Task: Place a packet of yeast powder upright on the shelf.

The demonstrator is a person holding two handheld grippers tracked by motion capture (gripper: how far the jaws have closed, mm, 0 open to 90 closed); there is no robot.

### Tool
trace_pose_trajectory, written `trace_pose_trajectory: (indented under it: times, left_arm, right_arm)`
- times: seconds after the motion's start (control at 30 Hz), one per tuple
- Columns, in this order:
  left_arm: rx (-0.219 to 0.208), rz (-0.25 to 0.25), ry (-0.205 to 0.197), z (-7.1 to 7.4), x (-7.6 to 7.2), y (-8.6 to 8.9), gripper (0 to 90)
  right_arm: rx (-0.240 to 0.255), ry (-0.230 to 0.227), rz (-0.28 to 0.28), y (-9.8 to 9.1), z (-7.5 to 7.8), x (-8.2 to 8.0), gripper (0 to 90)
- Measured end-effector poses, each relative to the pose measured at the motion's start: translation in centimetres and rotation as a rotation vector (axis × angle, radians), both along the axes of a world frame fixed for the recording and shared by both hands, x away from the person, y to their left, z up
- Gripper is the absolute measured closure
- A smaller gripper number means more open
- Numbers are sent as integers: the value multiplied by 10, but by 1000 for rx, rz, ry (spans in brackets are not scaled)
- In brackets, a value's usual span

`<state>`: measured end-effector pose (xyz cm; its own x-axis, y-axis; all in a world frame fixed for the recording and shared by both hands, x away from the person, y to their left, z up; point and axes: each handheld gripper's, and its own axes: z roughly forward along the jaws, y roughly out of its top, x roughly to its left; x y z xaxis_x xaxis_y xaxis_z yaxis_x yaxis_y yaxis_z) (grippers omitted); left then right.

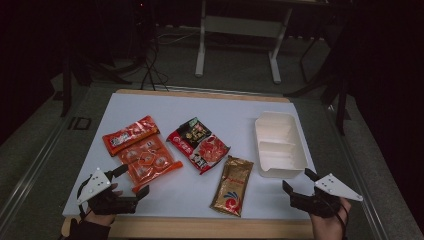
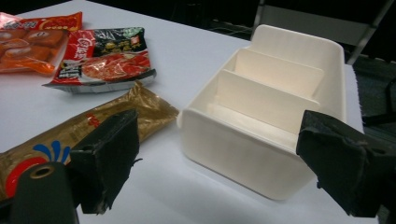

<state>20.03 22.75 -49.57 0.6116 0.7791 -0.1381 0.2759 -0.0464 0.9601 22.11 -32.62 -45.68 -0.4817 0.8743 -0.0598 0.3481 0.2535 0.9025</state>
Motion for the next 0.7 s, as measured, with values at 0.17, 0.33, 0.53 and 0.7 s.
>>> trace_pose_trajectory:
  times: [0.17,0.33,0.53,0.7]
  left_arm:
    - [7,-5,-1,0,0,-2,0]
    - [3,-10,6,-1,0,-4,0]
    - [6,-17,7,-1,0,-6,0]
    - [6,-22,11,-2,1,-7,0]
  right_arm:
    - [11,-3,16,2,2,0,113]
    - [14,18,19,1,2,2,113]
    - [42,86,-27,1,10,2,105]
    - [46,82,-45,2,22,3,105]
